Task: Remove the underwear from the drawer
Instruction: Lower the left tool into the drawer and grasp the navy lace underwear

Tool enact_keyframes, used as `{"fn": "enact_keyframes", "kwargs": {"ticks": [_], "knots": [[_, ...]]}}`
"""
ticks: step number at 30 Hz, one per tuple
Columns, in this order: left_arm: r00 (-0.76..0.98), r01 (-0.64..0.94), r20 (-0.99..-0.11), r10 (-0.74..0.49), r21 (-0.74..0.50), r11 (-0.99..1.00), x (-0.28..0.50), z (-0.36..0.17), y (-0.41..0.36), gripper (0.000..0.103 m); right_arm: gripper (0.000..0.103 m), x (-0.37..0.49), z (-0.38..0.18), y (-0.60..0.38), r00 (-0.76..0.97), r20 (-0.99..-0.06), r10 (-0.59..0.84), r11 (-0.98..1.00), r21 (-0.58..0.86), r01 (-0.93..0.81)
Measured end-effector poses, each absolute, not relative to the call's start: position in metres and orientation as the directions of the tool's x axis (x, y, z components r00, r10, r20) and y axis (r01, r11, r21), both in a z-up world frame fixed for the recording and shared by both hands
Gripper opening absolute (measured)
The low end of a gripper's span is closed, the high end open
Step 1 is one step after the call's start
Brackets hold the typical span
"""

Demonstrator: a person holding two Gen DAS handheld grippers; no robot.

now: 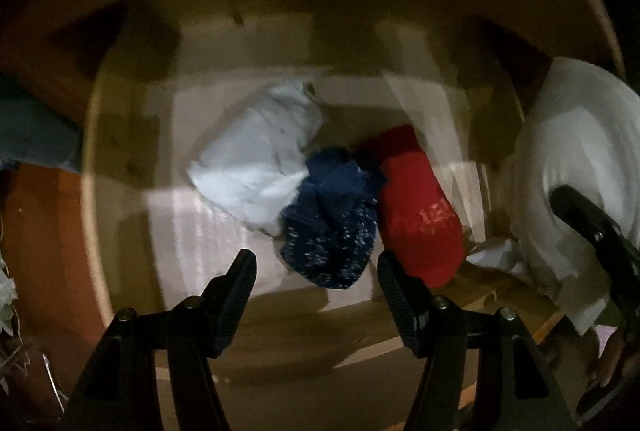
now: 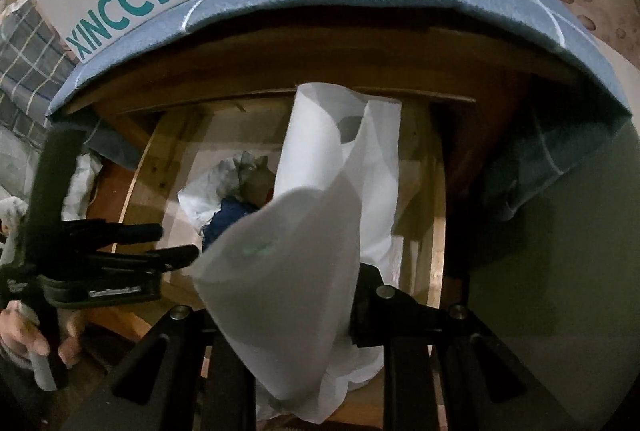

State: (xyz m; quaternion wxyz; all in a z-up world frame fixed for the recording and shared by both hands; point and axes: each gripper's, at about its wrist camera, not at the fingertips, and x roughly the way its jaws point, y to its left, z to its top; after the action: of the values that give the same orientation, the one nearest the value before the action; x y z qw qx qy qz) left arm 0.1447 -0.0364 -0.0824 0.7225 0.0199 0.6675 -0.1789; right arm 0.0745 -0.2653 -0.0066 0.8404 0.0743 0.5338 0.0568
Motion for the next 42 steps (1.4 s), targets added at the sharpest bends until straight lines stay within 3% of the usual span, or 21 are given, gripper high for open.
{"fn": "enact_keyframes", "kwargs": {"ticks": [4, 23, 24, 28, 31, 42], "knots": [[-0.038, 0.228, -0.969, -0.246, -0.248, 0.942, 0.155, -0.099, -0.04, 0.065, 0.019, 0.077, -0.011, -0.265, 0.408, -0.894, 0.183, 0.981, 0.193, -0.018], [-0.244, 0.184, -0.96, -0.138, -0.186, 0.965, 0.188, -0.149, -0.073, 0.064, 0.02, 0.089, -0.029, -0.271, 0.372, -0.899, 0.23, 0.969, 0.246, -0.007], [-0.249, 0.175, -0.957, -0.146, -0.193, 0.966, 0.189, -0.15, -0.073, 0.063, 0.02, 0.09, -0.03, -0.272, 0.369, -0.9, 0.232, 0.969, 0.248, -0.005], [-0.248, 0.138, -0.951, -0.183, -0.222, 0.965, 0.186, -0.152, -0.068, 0.034, 0.02, 0.09, -0.028, -0.272, 0.366, -0.902, 0.229, 0.97, 0.244, -0.006], [-0.213, 0.168, -0.962, -0.17, -0.207, 0.964, 0.18, -0.145, -0.07, 0.026, 0.02, 0.09, -0.025, -0.271, 0.363, -0.905, 0.221, 0.972, 0.234, -0.008], [-0.058, 0.197, -0.976, -0.21, -0.217, 0.956, 0.155, -0.087, -0.046, 0.024, 0.02, 0.093, -0.032, -0.256, 0.337, -0.923, 0.183, 0.983, 0.183, -0.033]]}}
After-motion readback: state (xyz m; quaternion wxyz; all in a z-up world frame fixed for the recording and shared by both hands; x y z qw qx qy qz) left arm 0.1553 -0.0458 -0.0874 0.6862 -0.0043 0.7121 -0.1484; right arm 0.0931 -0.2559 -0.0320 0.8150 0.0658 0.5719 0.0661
